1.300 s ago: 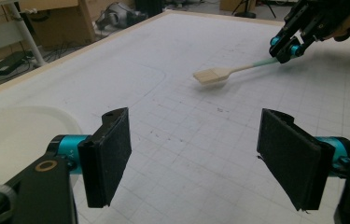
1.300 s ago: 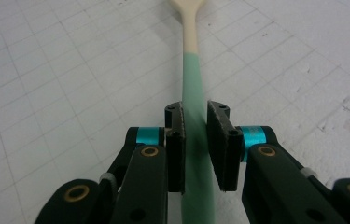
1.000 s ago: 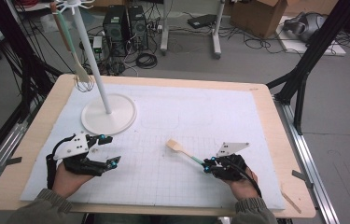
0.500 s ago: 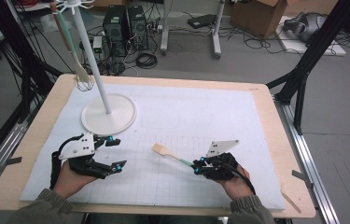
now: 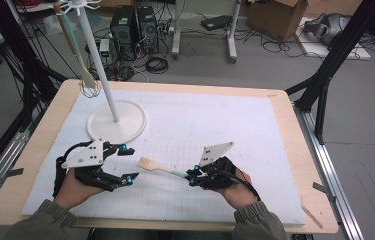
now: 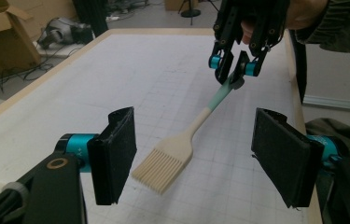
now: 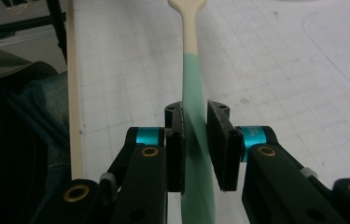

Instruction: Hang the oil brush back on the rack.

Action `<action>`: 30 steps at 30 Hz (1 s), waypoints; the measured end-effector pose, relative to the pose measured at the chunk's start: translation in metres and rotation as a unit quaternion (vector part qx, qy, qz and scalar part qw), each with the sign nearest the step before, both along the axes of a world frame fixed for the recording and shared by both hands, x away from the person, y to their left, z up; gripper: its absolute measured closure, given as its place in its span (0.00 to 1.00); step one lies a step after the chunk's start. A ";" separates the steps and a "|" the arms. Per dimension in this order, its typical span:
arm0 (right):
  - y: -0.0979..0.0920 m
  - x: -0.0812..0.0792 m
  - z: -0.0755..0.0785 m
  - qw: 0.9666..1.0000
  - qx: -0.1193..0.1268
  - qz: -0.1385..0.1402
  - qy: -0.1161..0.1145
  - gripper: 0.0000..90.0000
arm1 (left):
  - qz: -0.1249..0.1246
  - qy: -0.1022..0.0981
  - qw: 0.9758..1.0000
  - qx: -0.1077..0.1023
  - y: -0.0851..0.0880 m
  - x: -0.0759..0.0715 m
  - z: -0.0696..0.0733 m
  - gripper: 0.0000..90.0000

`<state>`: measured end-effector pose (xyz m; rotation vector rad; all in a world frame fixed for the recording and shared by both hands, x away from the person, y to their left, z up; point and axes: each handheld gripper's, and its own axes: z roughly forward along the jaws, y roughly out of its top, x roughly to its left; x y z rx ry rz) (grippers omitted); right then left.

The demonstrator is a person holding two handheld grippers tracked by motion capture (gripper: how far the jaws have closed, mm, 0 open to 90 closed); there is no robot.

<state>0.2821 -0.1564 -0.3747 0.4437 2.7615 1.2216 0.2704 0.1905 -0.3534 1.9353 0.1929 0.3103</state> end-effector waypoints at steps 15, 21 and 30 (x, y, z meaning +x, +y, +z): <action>0.045 0.003 0.016 0.998 -0.008 0.063 -0.003 0.87 | -0.031 0.009 0.999 0.021 -0.010 0.004 0.004 0.38; 0.060 0.003 0.018 0.997 -0.015 0.081 -0.004 0.87 | -0.039 0.009 0.999 0.029 -0.012 0.004 0.006 0.39; 0.074 0.003 0.023 0.995 -0.024 0.096 -0.008 0.87 | -0.048 0.013 0.998 0.044 -0.013 0.005 0.004 0.42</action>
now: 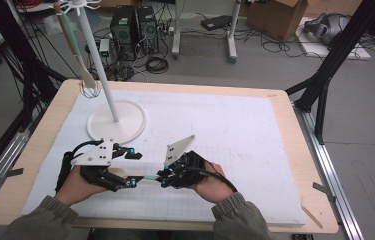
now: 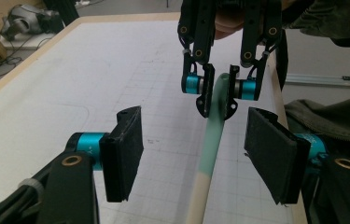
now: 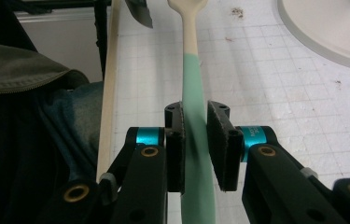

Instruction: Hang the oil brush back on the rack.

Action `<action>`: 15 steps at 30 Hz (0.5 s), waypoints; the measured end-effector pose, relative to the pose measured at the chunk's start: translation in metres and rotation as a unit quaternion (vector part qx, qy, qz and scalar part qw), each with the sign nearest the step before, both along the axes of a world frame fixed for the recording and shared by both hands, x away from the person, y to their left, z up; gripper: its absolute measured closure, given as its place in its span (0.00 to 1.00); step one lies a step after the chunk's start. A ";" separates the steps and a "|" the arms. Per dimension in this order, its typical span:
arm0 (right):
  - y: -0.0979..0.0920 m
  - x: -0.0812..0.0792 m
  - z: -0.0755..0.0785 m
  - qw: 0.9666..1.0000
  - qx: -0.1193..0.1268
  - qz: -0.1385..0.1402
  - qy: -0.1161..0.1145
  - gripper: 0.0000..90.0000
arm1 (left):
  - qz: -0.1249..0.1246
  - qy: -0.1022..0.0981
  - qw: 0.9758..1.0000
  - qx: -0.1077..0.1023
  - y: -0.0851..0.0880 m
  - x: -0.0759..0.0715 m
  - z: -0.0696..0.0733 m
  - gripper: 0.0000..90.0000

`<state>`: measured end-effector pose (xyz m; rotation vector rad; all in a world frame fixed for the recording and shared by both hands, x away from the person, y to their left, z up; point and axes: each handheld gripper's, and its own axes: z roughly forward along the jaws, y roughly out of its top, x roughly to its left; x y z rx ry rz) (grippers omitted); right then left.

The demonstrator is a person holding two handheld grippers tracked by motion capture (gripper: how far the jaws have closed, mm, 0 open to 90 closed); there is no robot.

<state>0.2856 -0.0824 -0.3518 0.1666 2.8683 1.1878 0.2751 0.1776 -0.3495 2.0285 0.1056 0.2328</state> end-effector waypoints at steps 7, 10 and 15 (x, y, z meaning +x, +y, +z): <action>0.003 0.000 0.001 1.000 -0.002 0.003 0.001 0.87 | -0.009 0.008 1.000 0.017 -0.004 0.001 -0.004 0.42; 0.004 -0.001 0.002 1.000 -0.004 0.004 0.000 0.87 | -0.016 0.012 0.999 0.028 -0.005 0.002 -0.007 0.44; 0.003 -0.001 0.005 1.000 -0.001 0.008 -0.005 0.87 | -0.017 0.015 0.999 0.050 -0.005 0.002 -0.011 0.49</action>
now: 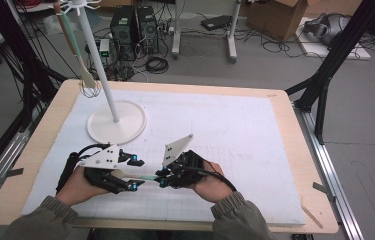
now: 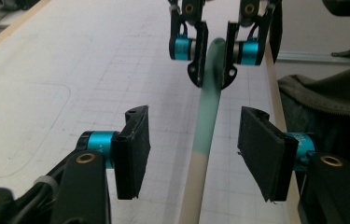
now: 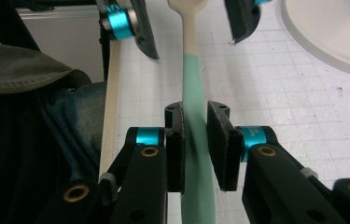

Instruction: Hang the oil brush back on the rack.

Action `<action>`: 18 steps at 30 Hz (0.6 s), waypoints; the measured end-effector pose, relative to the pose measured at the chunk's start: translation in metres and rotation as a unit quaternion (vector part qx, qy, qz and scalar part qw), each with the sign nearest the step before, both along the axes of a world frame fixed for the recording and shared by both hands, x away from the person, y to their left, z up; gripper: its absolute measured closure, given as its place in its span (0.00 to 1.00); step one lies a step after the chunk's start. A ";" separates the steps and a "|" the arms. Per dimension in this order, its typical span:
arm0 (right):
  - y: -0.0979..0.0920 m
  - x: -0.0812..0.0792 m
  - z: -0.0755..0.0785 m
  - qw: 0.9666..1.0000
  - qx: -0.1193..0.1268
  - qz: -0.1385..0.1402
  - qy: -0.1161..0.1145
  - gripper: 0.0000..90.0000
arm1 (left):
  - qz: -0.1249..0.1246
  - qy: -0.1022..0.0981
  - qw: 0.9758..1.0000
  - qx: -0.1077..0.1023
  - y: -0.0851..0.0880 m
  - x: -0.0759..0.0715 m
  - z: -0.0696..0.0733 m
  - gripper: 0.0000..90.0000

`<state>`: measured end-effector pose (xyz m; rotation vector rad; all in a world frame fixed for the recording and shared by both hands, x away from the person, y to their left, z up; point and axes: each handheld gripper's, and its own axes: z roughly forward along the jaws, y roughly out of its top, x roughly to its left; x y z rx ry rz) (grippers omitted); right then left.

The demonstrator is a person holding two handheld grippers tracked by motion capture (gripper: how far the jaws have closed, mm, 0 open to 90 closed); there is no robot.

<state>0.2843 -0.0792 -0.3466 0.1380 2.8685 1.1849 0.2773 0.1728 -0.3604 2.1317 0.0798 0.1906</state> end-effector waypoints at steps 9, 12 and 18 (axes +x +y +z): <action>0.003 -0.001 0.003 1.000 -0.005 0.001 -0.003 0.87 | -0.008 0.006 1.000 0.029 -0.002 0.001 -0.004 0.59; 0.004 -0.002 0.004 1.000 -0.006 0.004 -0.006 0.87 | -0.013 0.006 0.999 0.040 -0.003 0.001 -0.005 0.64; 0.006 -0.003 0.004 1.000 -0.013 0.008 -0.009 0.87 | -0.016 0.009 0.998 0.058 -0.004 0.000 -0.005 0.76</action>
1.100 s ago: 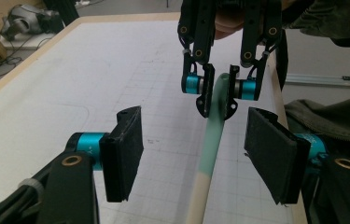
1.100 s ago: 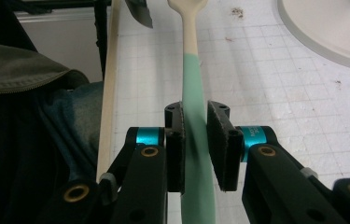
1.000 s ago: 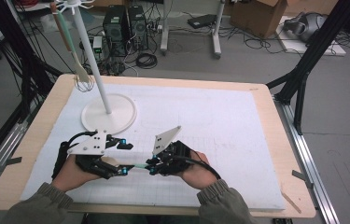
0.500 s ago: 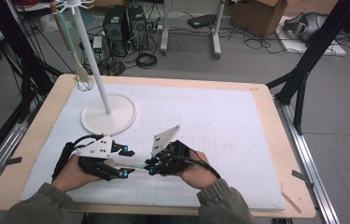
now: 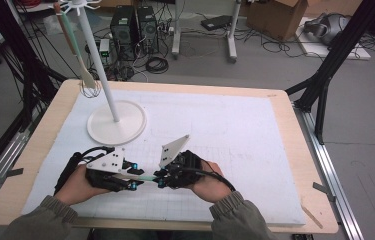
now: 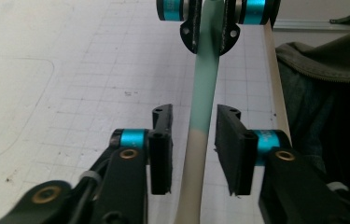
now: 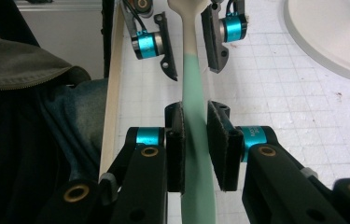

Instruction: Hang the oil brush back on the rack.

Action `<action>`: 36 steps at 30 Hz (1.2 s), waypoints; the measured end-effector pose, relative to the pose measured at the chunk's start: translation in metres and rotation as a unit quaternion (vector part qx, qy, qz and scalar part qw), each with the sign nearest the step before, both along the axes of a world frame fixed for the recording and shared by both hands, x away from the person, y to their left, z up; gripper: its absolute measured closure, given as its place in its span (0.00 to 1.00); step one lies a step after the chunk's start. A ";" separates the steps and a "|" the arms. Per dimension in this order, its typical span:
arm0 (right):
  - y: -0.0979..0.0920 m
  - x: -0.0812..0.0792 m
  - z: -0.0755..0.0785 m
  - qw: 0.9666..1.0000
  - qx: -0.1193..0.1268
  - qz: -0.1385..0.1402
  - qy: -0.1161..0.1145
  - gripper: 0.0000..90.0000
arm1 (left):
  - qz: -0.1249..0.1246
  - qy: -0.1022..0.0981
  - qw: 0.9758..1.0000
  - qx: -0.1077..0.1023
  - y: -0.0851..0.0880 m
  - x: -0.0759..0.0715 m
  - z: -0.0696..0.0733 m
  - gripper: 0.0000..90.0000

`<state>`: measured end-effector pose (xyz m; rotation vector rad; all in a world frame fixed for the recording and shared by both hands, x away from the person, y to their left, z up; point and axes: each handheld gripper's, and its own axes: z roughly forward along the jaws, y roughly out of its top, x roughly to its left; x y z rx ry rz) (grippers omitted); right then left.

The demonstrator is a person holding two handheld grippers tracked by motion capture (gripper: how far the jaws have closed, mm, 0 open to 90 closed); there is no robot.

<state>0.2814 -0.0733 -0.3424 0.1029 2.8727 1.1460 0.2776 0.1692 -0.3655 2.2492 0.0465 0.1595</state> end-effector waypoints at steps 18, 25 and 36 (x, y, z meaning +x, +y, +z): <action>-0.015 0.005 -0.002 0.998 0.057 -0.019 0.024 0.65 | -0.002 0.004 1.000 0.010 0.006 -0.001 0.001 0.90; -0.039 0.012 -0.011 0.991 0.104 -0.046 0.068 0.62 | 0.001 -0.001 1.000 -0.006 0.010 -0.002 0.005 0.90; -0.039 0.013 -0.012 0.990 0.109 -0.029 0.087 0.83 | 0.000 -0.005 1.000 0.008 0.003 -0.001 0.003 0.90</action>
